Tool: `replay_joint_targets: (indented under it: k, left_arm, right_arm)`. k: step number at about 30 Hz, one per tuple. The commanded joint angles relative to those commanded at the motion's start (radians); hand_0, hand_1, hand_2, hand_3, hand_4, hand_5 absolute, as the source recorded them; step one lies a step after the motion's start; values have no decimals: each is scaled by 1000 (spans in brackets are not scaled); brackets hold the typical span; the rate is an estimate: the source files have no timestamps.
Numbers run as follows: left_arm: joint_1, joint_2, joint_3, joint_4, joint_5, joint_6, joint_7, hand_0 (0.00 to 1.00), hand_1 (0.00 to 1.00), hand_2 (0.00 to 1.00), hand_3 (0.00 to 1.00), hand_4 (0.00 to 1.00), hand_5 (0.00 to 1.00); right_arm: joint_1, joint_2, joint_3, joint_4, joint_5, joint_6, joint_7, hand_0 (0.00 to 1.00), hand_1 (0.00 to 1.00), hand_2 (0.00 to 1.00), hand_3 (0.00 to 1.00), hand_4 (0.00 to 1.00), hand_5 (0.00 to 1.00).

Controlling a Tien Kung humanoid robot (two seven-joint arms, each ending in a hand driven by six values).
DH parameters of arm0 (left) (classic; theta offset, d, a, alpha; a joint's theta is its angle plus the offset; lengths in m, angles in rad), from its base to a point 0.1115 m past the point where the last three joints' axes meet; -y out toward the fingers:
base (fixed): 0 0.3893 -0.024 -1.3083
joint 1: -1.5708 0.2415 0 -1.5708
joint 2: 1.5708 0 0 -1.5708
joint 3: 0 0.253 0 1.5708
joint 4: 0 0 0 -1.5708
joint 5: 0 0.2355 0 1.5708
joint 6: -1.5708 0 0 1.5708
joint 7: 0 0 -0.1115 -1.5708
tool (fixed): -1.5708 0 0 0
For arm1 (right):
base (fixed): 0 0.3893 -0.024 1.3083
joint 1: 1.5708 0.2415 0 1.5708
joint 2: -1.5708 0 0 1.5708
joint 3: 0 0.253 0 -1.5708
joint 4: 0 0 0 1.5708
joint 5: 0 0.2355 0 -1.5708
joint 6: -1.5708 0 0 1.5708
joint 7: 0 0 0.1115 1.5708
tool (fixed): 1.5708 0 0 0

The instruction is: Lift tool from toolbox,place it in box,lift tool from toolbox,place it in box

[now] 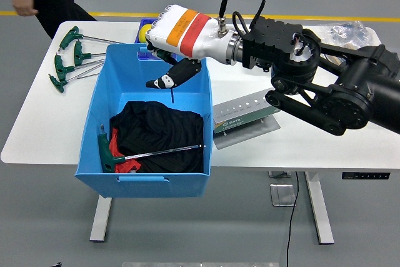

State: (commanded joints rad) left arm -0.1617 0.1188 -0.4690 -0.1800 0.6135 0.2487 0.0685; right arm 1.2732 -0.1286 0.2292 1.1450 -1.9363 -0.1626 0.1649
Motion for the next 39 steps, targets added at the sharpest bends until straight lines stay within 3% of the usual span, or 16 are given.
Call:
replay_joint_targets:
  k: [3,4,9,10,15,16,21,22,29,39]
  left_arm:
    - [-1,0,1,0,1,-1,0,756,786,781,663,687,656]
    - [-2,-1,6,0,-2,0,0,756,785,782,663,687,657]
    - [-5,0,16,0,-7,0,0,756,785,782,663,687,657]
    - [-6,0,18,0,-7,0,0,758,785,782,661,687,657]
    - [-7,2,23,0,-9,-1,0,758,785,782,661,687,657]
    - [-8,2,26,0,-12,-1,-1,757,785,782,661,687,658]
    - [-8,2,33,0,-20,-1,-3,757,785,782,661,687,658]
    - [-8,2,33,0,-20,-1,-3,757,785,782,662,687,658]
    - [-8,0,28,0,-18,0,-4,757,785,782,661,686,658]
    - [-8,-1,29,0,-23,2,-9,757,785,782,661,686,658]
  right_arm:
    - [1,26,-44,-1,-53,-14,-8,2,2,70,74,822,622]
    - [1,37,-64,-5,-69,-14,-12,121,150,260,365,836,595]
    - [6,65,-113,-11,-135,30,-57,121,150,260,365,836,595]
    - [6,69,-117,-14,-140,43,-68,448,535,638,564,870,579]
    - [5,74,-117,-30,-143,49,-85,448,535,638,564,870,579]
    - [4,73,-115,-33,-141,47,-86,701,720,813,845,884,570]
    - [-2,66,-107,-46,-131,27,-77,701,720,813,845,884,570]
    - [-5,66,-106,-50,-130,25,-77,780,772,873,923,888,571]
    - [-22,53,-90,-59,-129,30,-80,813,801,893,942,895,558]
    - [-122,-34,37,-68,-97,5,-46,820,803,888,919,898,551]
